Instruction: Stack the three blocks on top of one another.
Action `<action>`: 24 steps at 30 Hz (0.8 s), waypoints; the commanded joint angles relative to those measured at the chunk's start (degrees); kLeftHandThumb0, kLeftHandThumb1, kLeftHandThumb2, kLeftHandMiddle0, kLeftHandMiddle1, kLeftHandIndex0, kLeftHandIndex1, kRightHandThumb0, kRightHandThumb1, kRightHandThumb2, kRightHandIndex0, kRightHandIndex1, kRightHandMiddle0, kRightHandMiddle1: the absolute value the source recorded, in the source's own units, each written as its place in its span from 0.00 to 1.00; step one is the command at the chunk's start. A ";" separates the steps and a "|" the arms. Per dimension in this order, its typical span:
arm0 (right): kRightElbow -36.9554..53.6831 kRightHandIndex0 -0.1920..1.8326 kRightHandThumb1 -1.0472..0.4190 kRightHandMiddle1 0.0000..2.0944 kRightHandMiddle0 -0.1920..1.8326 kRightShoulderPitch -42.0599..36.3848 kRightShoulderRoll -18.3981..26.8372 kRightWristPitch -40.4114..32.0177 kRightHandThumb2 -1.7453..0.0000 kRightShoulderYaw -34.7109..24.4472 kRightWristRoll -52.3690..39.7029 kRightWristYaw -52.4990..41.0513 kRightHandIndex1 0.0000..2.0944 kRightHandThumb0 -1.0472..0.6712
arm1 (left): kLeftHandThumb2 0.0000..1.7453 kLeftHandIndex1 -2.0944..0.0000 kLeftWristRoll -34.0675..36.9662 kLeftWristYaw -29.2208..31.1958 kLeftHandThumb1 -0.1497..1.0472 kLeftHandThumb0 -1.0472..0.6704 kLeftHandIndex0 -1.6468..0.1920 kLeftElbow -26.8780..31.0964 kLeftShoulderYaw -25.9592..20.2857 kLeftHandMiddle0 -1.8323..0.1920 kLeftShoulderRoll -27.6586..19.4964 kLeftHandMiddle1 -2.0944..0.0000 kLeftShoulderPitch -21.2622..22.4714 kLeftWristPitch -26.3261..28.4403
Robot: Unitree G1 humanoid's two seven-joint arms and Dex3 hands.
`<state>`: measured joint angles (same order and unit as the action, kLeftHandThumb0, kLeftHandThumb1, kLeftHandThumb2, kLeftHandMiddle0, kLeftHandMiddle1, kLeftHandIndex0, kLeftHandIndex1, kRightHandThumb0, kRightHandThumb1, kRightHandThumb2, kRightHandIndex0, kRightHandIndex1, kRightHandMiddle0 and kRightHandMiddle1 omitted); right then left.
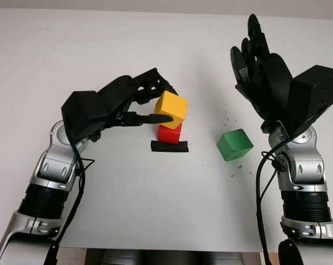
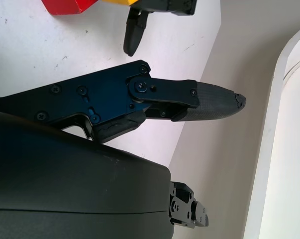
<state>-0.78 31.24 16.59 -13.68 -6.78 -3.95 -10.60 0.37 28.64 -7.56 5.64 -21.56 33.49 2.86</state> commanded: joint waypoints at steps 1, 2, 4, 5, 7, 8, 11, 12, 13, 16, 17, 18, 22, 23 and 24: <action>1.33 0.00 0.00 0.00 0.00 -0.67 -0.03 -0.25 0.73 -0.05 -0.11 0.19 0.00 0.18 | 0.03 0.26 -1.08 -0.68 0.99 0.31 0.69 -0.77 0.32 0.75 0.40 0.98 0.98 -1.32; 1.36 0.00 0.00 0.00 0.00 -0.66 0.03 -0.30 0.72 -0.02 -0.06 0.20 0.00 0.18 | 0.03 0.26 -1.62 -0.88 0.99 0.30 0.69 -1.13 0.49 0.76 0.44 0.98 0.99 -1.76; 1.41 0.00 0.00 0.00 0.00 -0.62 0.21 -0.38 0.72 0.04 -0.15 -0.12 0.00 0.19 | 0.03 0.26 -2.65 -1.54 1.00 0.30 0.70 -2.24 0.78 0.76 0.79 0.98 0.96 -3.00; 1.36 0.00 0.00 0.00 0.00 -0.60 0.27 -0.28 0.72 0.08 -0.12 -0.23 0.00 0.19 | 0.03 0.25 -2.96 -1.87 1.00 0.30 0.70 -2.80 0.82 0.75 1.06 0.97 0.92 -3.62; 1.34 0.00 0.00 0.00 0.00 -0.55 0.31 -0.17 0.72 0.13 0.09 -0.19 0.00 0.19 | 0.03 0.25 -3.22 -2.17 1.00 0.30 0.70 -3.74 0.90 0.75 1.52 0.97 0.88 -4.34; 1.28 0.00 0.00 0.00 0.00 -0.52 0.36 -0.15 0.72 0.13 0.16 -0.20 0.00 0.19 | 0.03 0.24 -3.36 -2.16 1.00 0.31 0.70 -4.13 0.99 0.76 1.69 0.98 0.89 -4.50; 1.13 0.00 0.00 0.00 0.00 -0.43 0.47 -0.10 0.72 0.01 0.00 -0.53 0.00 0.19 | 0.03 0.23 -4.20 -1.97 1.00 0.30 0.69 -5.08 1.47 0.76 1.93 0.98 0.92 -5.30; 1.14 0.00 0.00 0.00 0.00 -0.42 0.48 -0.09 0.72 -0.04 -0.08 -0.63 0.00 0.19 | 0.03 0.23 -4.59 -2.01 1.00 0.30 0.69 -5.22 1.65 0.76 1.91 0.98 0.89 -5.70; 1.18 0.00 0.00 0.00 0.00 -0.43 0.47 -0.07 0.72 -0.07 -0.02 -0.58 0.00 0.19 | 0.03 0.23 -4.80 -2.05 1.00 0.30 0.69 -5.39 1.72 0.76 1.96 0.98 0.87 -6.10; 1.56 0.00 0.00 0.00 0.00 -0.43 0.36 -0.46 0.72 -0.15 -0.07 -0.45 0.00 0.19 | 0.03 0.23 -5.08 -2.29 1.00 0.30 0.69 -5.79 1.67 0.77 2.24 0.98 0.88 -6.52; 1.61 0.00 0.00 0.00 0.00 -0.43 0.34 -0.47 0.72 -0.17 -0.13 -0.48 0.00 0.19 | 0.03 0.23 -5.13 -2.29 1.00 0.30 0.69 -5.95 1.67 0.77 2.26 0.98 0.92 -6.59; 1.61 0.00 0.00 0.00 0.00 -0.41 0.33 -0.43 0.72 -0.17 -0.11 -0.45 0.00 0.19 | 0.03 0.23 -5.14 -2.25 1.00 0.31 0.70 -6.14 1.65 0.77 2.27 0.98 0.94 -6.75; 1.27 0.00 0.00 0.00 0.00 -0.31 0.41 0.31 0.72 -0.17 -0.05 -0.56 0.00 0.18 | 0.03 0.23 -5.15 -1.83 1.00 0.31 0.70 -6.75 1.66 0.77 2.21 0.98 1.06 -7.52; 1.29 0.00 0.00 0.00 0.00 -0.28 0.47 0.37 0.72 -0.11 0.03 -0.59 0.00 0.18 | 0.03 0.22 -5.15 -1.54 1.00 0.31 0.70 -6.60 1.71 0.77 2.06 0.98 1.07 -7.47; 1.23 0.00 0.00 0.00 0.00 -0.23 0.50 0.45 0.72 -0.08 0.04 -0.68 0.00 0.19 | 0.03 0.22 -5.26 -1.32 1.00 0.31 0.70 -6.40 1.79 0.77 1.88 0.98 1.08 -7.41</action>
<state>-0.63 31.18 16.61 -13.95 -6.80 -3.86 -11.14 -4.64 26.84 -14.05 6.85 -19.56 34.13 -4.12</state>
